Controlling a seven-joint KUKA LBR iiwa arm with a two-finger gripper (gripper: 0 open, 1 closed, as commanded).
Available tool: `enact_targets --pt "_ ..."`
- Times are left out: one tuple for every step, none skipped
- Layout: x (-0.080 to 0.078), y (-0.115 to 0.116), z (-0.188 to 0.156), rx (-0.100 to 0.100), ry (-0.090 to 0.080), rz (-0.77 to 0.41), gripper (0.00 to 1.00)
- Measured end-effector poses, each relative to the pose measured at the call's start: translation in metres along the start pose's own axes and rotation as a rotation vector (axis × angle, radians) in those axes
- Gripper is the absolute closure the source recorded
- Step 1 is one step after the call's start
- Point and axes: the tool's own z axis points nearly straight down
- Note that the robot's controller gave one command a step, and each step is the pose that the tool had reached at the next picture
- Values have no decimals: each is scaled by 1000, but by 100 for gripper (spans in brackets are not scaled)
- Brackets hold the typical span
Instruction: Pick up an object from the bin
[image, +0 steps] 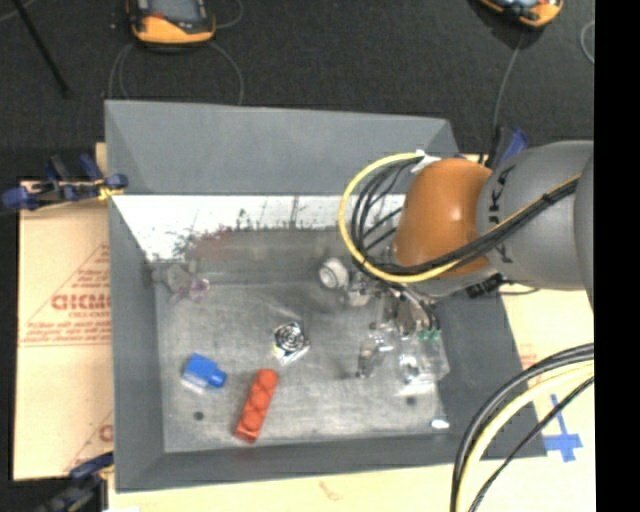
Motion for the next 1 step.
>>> enact_targets --pt "-33 74 35 6 -10 -258 0"
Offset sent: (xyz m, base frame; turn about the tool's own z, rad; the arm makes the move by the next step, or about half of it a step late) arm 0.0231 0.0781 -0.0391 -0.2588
